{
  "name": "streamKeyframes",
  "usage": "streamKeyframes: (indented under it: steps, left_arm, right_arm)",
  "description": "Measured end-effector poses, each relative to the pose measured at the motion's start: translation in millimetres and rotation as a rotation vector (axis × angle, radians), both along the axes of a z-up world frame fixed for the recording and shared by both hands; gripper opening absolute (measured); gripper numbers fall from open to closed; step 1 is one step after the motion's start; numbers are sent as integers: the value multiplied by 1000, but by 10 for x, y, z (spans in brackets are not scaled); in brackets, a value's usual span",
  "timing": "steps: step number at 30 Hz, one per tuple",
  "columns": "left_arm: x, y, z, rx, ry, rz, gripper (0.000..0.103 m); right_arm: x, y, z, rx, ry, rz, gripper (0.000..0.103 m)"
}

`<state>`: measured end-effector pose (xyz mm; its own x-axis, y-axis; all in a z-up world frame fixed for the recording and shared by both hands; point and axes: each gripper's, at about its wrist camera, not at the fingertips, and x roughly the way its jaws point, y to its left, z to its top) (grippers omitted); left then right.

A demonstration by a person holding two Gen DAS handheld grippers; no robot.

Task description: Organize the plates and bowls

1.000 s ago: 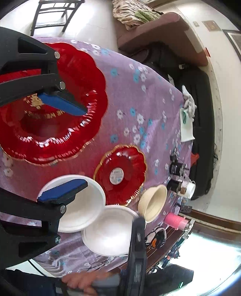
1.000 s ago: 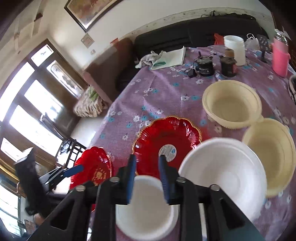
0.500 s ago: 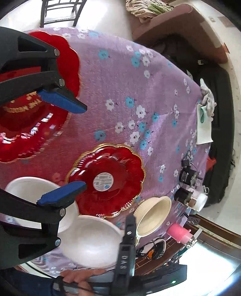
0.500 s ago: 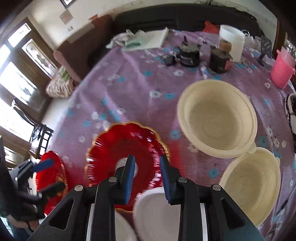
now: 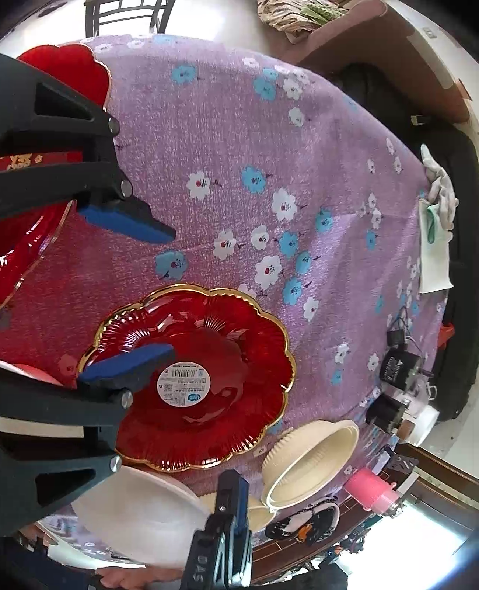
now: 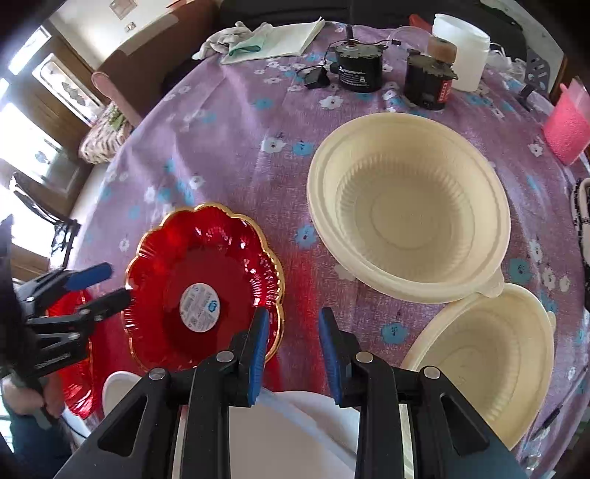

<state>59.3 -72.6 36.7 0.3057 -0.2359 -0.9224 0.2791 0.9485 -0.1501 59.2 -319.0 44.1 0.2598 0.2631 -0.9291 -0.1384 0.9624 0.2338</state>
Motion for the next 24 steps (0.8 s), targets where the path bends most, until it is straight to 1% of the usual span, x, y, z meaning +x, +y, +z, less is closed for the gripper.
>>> streamKeyframes:
  steps: [4,11,13,14,15,17,20,24]
  left_arm:
    - [35,-68,-69,6,17,-16,40]
    - [55,-120,-168,19,44,-31,37]
    - [47,-146,-194,22,54,-42,32]
    - [43,-167,-204,23,56,-51,32]
    - [36,-193,-205,29,51,-59,31]
    - [19,-239,-197,47,39,-69,31]
    - [22,-251,-152,70,-1,-53,31]
    - [80,-154,-15,35,-34,-19,31]
  right_arm:
    - [42,39,19,-1,0,12,30]
    - [144,206,-40,-50,29,64,30]
    - [164,235,-87,-60,48,81,26]
    - [172,255,-127,-69,65,92,20]
    - [174,269,-154,-81,74,95,16]
    - [167,325,-194,-90,80,121,11]
    - [139,394,-168,-123,49,121,12]
    - [121,377,-56,-92,3,90,12]
